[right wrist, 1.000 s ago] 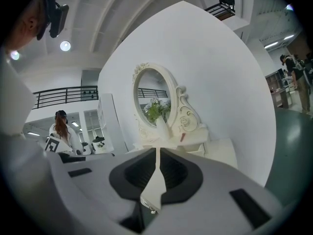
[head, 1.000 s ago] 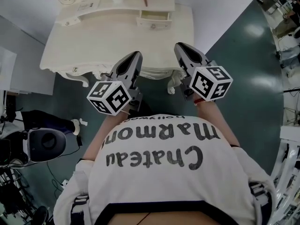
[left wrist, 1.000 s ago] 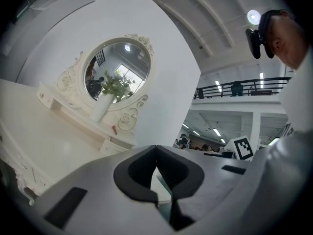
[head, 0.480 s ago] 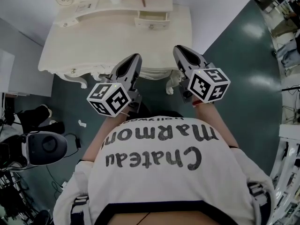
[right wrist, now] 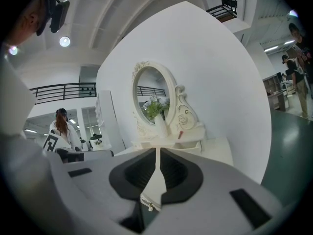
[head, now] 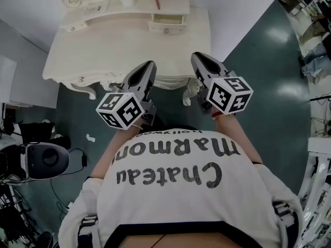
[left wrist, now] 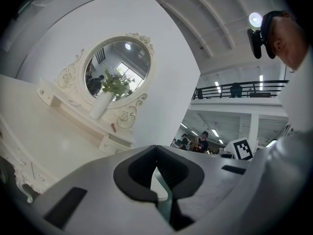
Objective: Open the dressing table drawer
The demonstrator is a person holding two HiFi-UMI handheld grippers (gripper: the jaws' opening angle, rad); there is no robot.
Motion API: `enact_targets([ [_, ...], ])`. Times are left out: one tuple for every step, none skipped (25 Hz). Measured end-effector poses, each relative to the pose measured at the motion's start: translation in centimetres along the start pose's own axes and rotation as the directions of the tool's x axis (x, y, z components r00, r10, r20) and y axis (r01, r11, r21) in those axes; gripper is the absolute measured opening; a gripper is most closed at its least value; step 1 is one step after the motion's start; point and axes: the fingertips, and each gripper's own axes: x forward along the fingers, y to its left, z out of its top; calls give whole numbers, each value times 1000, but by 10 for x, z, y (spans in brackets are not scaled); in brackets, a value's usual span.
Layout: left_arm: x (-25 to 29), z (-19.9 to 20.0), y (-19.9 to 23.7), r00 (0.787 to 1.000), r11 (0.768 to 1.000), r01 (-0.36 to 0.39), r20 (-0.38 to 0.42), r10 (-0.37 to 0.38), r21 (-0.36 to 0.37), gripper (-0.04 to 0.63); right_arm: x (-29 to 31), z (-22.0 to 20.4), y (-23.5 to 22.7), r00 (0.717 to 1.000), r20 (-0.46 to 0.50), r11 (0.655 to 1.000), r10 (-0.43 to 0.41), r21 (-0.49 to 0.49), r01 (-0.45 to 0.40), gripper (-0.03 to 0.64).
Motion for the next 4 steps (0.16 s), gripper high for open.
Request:
enact_targets([
  [-1, 0, -1, 1000, 1000, 0, 0, 0, 1, 21, -1, 0, 0, 1000, -1, 1000, 0, 0, 0, 46],
  [-1, 0, -1, 1000, 1000, 0, 0, 0, 1, 23, -1, 0, 0, 1000, -2, 1000, 0, 0, 0, 46],
  [-1, 0, -1, 1000, 1000, -1, 0, 1, 1, 23, -1, -1, 1, 1000, -3, 1000, 0, 0, 0, 46],
  [-2, 1, -1, 1000, 1000, -2, 0, 2, 1, 21, -1, -1, 1, 1000, -4, 1000, 0, 0, 0, 46],
])
